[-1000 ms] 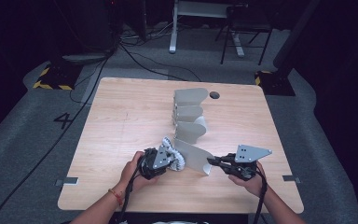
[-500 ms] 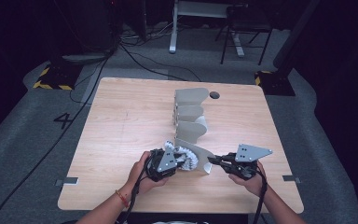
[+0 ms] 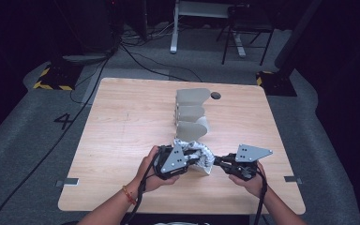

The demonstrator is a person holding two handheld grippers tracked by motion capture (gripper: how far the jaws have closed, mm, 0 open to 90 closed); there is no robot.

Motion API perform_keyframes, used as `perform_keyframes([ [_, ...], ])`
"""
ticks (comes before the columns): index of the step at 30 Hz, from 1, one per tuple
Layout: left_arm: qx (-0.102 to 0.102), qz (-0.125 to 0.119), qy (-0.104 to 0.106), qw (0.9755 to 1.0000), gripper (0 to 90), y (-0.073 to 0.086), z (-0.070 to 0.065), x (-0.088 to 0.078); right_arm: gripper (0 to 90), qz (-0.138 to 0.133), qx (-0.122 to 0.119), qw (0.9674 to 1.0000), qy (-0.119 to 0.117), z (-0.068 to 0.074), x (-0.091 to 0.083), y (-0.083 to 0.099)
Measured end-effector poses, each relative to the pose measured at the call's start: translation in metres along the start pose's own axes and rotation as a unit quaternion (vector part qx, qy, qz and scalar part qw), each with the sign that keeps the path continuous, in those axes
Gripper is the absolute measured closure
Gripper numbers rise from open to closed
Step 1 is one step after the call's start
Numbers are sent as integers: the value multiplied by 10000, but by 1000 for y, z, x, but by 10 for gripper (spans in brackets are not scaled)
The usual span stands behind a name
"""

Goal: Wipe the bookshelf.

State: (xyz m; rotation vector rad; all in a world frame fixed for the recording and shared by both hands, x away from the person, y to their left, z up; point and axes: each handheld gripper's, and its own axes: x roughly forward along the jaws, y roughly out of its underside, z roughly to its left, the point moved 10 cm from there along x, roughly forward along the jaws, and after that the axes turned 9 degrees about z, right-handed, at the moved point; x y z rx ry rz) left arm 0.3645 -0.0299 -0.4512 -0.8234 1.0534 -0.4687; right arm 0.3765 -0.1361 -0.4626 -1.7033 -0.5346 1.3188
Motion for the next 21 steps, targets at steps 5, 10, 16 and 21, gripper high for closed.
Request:
perform_keyframes([
  [5,43,311,196,9993,745,17,-10,22,892,-2,8,10000,13,0,0,0],
  [10,62,765,330,9965,745,40,-22,51,892,-7,13,10000,15,0,0,0],
  [16,-12,1305,415,9906,746,64,-28,72,891,-8,60,10000,7,-2,-1,1],
  [21,-180,1458,465,9880,746,75,-22,71,887,10,27,10000,48,-2,-1,2],
])
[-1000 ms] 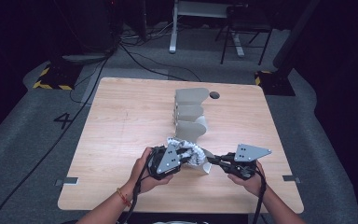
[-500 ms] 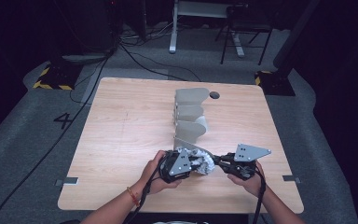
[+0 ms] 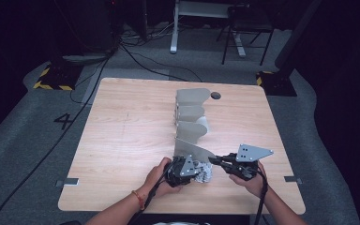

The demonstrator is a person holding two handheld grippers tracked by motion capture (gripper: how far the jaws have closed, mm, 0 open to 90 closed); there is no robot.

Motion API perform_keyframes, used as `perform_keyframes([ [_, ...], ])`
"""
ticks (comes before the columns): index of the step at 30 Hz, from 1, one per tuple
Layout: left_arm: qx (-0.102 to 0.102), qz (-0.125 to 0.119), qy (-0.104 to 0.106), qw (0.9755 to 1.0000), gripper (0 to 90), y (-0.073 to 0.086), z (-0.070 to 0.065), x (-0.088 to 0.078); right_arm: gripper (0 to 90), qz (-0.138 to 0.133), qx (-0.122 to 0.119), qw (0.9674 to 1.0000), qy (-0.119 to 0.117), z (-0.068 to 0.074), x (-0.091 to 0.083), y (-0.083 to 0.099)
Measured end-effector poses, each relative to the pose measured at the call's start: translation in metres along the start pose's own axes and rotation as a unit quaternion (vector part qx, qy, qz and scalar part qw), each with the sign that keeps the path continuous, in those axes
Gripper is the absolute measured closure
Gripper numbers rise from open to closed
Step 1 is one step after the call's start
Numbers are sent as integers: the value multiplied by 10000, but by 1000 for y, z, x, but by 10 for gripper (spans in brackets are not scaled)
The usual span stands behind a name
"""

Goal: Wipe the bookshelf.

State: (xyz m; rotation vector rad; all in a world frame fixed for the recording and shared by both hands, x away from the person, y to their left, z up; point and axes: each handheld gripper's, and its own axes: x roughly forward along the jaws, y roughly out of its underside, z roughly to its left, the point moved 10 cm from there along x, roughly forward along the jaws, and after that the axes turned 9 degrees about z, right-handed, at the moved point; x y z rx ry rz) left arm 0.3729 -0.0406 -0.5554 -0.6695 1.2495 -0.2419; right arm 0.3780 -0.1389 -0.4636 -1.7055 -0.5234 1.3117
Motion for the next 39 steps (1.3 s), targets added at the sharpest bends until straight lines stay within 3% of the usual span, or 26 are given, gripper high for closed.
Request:
perform_keyframes([
  [8,-212,-35,-194,9996,743,10,20,-19,880,90,12,9999,135,-5,-1,7],
  [12,-320,-309,-376,9983,742,6,30,-43,873,82,33,9998,156,-6,1,7],
  [17,-378,-984,-582,9927,739,-13,38,-81,861,119,21,9998,138,-7,4,8],
  [22,-407,-1417,-756,9862,739,-26,42,-105,845,564,-108,9983,137,-6,22,27],
  [24,-459,-1493,-735,9850,739,-27,43,-107,843,708,-149,9973,120,-6,28,36],
  [29,-466,-1538,-665,9848,739,-30,43,-102,835,1093,-149,9939,93,-7,43,58],
  [32,-463,-1561,-594,9849,739,-34,40,-96,836,1110,-74,9938,66,-10,47,61],
  [39,-200,-1526,-413,9872,739,-50,25,-73,878,1167,55,9931,81,-17,52,69],
])
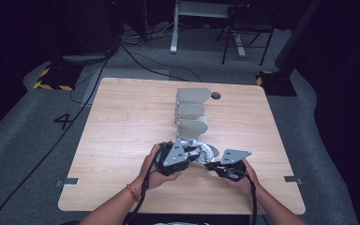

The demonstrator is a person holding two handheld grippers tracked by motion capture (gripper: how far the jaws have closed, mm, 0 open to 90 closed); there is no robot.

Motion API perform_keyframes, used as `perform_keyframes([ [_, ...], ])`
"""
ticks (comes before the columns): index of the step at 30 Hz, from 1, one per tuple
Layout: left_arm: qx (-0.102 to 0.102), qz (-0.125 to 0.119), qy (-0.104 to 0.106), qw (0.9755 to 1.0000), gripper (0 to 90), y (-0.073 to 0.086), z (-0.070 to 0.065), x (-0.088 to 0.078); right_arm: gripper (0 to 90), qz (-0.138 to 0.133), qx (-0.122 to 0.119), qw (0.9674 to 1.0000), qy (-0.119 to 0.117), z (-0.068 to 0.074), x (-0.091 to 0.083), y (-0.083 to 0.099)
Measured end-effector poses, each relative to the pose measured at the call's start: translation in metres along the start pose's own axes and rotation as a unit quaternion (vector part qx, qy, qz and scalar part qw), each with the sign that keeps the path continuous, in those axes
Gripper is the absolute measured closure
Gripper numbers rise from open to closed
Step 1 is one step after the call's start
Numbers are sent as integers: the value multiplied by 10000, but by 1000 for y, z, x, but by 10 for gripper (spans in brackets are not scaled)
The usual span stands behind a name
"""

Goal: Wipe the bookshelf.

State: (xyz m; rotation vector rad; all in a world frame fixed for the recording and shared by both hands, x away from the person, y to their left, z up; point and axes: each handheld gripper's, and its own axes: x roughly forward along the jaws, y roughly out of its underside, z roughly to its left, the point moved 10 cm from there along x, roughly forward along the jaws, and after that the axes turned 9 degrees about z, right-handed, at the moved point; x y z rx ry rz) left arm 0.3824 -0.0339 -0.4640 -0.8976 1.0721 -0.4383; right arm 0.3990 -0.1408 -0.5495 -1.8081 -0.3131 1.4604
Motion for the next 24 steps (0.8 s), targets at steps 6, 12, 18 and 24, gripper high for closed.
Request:
perform_keyframes([
  [6,-10,323,239,9992,739,18,-9,23,876,7,35,10000,-18,-1,2,4],
  [12,-62,889,387,9953,740,52,-12,45,875,77,25,10000,-14,-1,4,7],
  [18,-216,1250,507,9906,740,75,-10,53,871,150,52,9999,-36,-2,6,9],
  [24,-179,1224,469,9912,740,72,-11,53,872,161,78,9998,-58,-2,7,10],
])
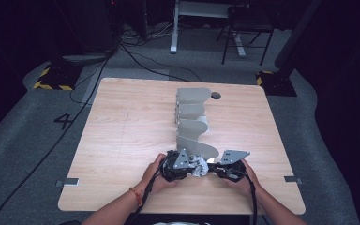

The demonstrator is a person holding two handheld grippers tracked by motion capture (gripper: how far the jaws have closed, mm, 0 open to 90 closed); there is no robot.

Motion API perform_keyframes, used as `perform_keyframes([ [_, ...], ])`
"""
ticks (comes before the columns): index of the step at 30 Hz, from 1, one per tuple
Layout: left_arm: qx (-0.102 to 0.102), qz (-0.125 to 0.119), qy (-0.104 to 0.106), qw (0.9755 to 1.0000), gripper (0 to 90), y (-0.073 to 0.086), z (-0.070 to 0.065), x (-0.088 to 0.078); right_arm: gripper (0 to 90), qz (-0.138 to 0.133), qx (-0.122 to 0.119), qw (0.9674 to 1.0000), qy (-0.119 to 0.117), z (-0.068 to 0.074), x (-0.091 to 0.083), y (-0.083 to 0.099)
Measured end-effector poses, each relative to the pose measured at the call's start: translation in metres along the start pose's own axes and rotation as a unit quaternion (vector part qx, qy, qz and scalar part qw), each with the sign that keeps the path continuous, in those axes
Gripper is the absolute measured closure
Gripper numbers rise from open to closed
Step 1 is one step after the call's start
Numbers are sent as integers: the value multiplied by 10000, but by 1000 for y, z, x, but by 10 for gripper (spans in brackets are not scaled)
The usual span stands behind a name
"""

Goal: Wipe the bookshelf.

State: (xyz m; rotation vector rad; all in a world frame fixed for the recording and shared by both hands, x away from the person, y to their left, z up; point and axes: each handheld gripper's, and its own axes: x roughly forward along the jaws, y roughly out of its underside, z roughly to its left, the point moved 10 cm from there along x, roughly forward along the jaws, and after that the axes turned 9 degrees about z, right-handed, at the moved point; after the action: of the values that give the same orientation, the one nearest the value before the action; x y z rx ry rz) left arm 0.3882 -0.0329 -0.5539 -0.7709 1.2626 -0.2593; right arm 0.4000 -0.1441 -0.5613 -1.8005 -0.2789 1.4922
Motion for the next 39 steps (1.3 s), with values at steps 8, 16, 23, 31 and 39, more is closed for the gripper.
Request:
perform_keyframes([
  [8,-7,-988,-142,9950,739,-41,-1,-48,880,38,-69,10000,-22,4,2,-2],
  [16,-165,-1451,-512,9879,739,-46,19,-89,881,60,-104,9999,-14,4,3,-2],
  [23,-229,-714,-828,9937,742,-6,35,-71,883,78,-117,9999,-22,5,5,-2],
  [31,-253,173,-607,9977,741,25,21,-6,889,83,-125,9999,-2,5,7,-4],
  [39,-158,-186,-277,9993,740,-1,-1,6,890,66,-115,9999,-1,3,6,-3],
])
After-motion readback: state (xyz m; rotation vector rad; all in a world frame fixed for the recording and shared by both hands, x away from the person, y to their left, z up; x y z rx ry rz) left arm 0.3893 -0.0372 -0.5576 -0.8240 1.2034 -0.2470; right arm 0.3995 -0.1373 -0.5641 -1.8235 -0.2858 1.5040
